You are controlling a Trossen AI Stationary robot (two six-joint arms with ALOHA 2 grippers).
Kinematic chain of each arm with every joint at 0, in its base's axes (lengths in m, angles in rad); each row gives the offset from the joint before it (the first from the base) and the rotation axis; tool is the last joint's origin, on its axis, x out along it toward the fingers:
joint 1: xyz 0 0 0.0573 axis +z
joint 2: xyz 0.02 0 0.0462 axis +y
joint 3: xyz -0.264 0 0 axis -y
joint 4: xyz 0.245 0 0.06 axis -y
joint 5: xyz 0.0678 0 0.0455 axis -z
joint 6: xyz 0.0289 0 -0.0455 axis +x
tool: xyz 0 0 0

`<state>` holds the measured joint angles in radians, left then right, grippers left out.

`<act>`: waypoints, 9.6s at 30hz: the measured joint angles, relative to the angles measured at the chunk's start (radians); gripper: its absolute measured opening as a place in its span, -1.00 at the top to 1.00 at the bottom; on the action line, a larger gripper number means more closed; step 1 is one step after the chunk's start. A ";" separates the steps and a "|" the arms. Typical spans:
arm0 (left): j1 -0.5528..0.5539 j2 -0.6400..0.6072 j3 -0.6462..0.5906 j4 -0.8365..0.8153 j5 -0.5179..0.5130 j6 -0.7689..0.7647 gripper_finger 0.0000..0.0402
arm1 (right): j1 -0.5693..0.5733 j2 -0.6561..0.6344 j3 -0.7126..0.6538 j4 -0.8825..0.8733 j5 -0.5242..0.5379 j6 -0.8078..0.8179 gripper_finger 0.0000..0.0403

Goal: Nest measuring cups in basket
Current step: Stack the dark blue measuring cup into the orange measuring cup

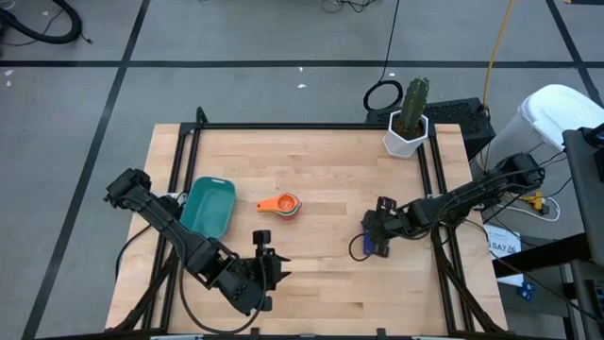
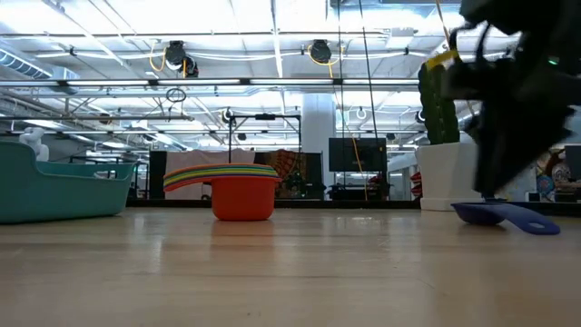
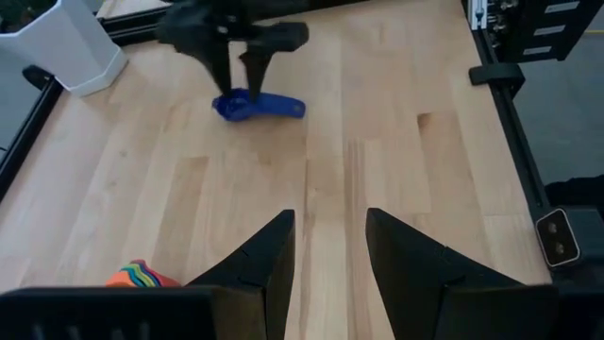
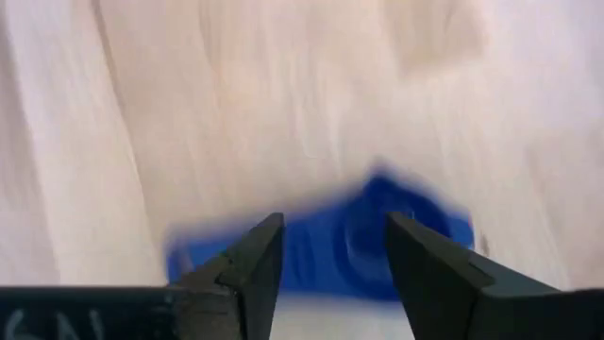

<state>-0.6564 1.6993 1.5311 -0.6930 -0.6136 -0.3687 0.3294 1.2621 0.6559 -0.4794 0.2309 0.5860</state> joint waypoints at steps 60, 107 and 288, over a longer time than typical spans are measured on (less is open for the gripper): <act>-0.025 0.000 0.000 0.008 0.001 -0.008 0.32 | -0.048 -0.077 -0.157 0.596 0.095 -0.272 1.00; -0.046 0.000 0.000 -0.064 0.001 -0.063 0.32 | -0.236 0.091 -0.038 -0.023 0.008 -0.515 0.98; 0.468 -0.133 -0.391 -0.103 0.221 0.352 -0.33 | 0.220 -0.038 -0.144 0.111 0.189 0.441 0.23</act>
<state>-0.1883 1.5665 1.1397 -0.7959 -0.3924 -0.0170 0.5496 1.2240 0.5124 -0.3681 0.4198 1.0275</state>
